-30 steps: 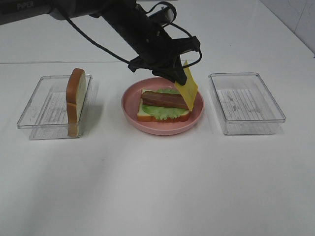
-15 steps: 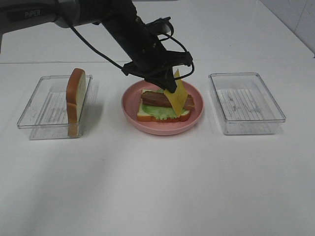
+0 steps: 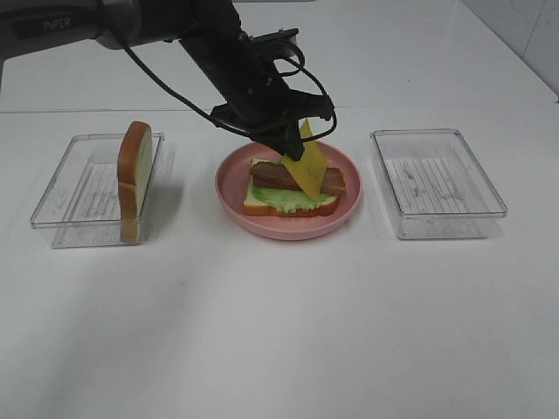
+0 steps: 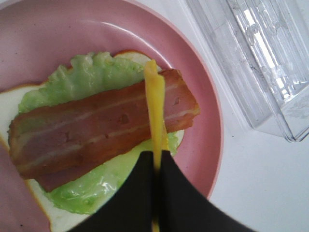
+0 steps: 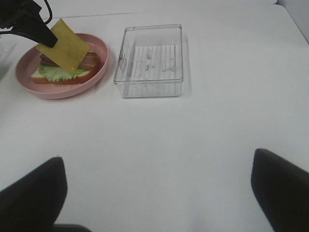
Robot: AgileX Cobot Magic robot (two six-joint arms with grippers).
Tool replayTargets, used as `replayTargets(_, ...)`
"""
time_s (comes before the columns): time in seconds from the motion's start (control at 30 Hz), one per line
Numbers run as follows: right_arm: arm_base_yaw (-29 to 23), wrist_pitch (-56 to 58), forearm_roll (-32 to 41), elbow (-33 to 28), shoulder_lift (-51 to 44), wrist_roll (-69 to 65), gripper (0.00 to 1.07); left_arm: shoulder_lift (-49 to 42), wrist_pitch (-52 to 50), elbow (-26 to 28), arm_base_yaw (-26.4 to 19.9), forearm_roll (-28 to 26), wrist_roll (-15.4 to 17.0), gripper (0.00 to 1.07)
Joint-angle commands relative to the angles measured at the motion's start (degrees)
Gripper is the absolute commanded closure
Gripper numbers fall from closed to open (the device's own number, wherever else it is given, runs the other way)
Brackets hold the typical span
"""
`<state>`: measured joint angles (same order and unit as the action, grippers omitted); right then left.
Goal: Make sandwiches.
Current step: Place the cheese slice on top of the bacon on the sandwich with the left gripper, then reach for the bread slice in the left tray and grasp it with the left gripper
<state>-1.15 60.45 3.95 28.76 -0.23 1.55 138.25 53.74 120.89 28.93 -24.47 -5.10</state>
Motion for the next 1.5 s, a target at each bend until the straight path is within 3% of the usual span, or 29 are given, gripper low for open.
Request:
replayTargets(0.03,0.1,-0.3,0.1,-0.1,-1.4,0.7,0.09,-0.1,-0.7,0.2,0.0,1.1,0.7,1.07)
replayTargets(0.83,0.1,-0.3,0.1,-0.1,-1.4,0.7,0.09,1.6,-0.3,0.2,0.0,6.2,2.9,1.05)
replayTargets(0.87,0.1,-0.3,0.1,-0.1,-1.4,0.7,0.09,1.6,-0.3,0.2,0.0,6.8,3.0,0.95)
replayTargets(0.97,0.1,-0.3,0.1,-0.1,-1.4,0.7,0.09,1.6,-0.3,0.2,0.0,7.2,3.0,0.87)
replayTargets(1.03,0.1,-0.3,0.1,-0.1,-1.4,0.7,0.09,1.6,0.6,2.1,0.0,9.5,3.0,0.39)
replayTargets(1.07,0.1,-0.3,0.1,-0.1,-1.4,0.7,0.09,1.6,0.6,2.1,0.0,9.5,3.0,0.39)
replayTargets(1.13,0.1,-0.3,0.1,-0.1,-1.4,0.7,0.09,1.6,3.3,5.1,0.2,10.5,3.0,0.04)
replayTargets(1.33,0.1,-0.3,0.1,-0.1,-1.4,0.7,0.09,1.6,8.1,10.0,0.2,11.5,3.1,0.05)
replayTargets(1.4,0.1,-0.3,0.1,-0.1,-1.4,0.7,0.09,1.6,14.2,15.6,0.2,11.7,3.8,0.05)
replayTargets(1.5,0.1,-0.3,0.1,-0.1,-1.4,0.7,0.09,1.6,15.9,17.1,0.2,11.7,4.7,0.05)
